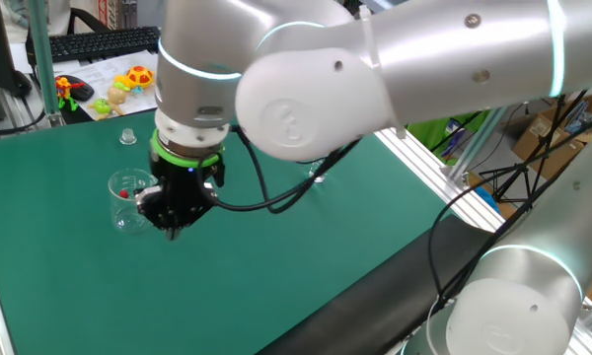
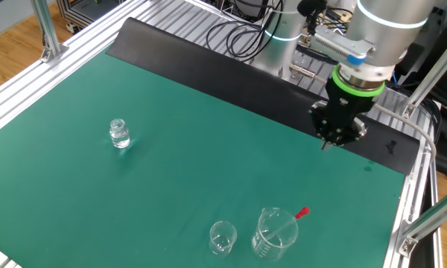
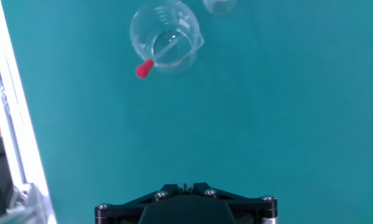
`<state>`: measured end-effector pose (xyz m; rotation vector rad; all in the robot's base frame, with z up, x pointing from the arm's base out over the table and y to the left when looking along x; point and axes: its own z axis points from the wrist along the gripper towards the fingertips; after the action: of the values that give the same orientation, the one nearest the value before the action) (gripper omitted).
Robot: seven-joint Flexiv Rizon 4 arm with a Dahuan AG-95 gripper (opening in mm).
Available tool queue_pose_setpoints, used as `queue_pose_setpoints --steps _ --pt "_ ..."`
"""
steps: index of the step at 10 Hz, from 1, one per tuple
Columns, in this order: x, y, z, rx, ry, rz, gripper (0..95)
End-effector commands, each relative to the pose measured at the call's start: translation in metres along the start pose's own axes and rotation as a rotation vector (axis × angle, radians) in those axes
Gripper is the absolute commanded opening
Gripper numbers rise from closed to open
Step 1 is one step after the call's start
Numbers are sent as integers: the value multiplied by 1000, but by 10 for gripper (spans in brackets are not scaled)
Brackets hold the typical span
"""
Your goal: Transfer liquid using a dropper
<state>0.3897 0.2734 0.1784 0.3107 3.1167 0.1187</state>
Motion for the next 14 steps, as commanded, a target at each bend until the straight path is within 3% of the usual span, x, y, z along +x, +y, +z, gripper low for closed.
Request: queue_pose_setpoints --steps 1,6,8,14 --pt "-3 3 5 1 -7 3 0" --pt "0 2 5 7 -10 -22 0" --pt "0 2 5 6 -40 -35 0" --pt "0 2 5 32 -13 -76 0"
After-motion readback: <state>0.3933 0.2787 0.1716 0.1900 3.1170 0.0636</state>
